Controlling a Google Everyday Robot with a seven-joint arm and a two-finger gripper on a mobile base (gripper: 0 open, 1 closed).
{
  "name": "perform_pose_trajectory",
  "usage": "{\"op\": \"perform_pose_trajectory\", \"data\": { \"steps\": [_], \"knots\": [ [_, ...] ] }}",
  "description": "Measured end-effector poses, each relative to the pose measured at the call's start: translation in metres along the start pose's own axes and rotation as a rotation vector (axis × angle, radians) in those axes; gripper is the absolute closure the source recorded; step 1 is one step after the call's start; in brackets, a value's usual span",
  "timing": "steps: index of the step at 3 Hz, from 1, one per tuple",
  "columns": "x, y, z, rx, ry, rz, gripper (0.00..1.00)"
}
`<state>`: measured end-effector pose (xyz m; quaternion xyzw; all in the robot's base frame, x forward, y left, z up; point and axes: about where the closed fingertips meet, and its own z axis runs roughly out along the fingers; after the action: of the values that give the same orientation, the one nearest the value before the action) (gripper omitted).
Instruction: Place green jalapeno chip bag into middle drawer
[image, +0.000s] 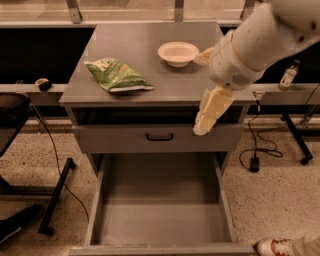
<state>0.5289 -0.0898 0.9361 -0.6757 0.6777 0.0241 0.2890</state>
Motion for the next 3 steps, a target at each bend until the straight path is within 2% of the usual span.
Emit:
{"op": "perform_pose_trajectory", "data": {
  "steps": [1, 2, 3],
  "knots": [
    [-0.009, -0.009, 0.011, 0.056, -0.03, -0.06, 0.0],
    [-0.009, -0.01, 0.01, 0.057, -0.03, -0.059, 0.0],
    [-0.032, -0.047, 0.048, 0.093, -0.066, -0.097, 0.0]
  ]
}}
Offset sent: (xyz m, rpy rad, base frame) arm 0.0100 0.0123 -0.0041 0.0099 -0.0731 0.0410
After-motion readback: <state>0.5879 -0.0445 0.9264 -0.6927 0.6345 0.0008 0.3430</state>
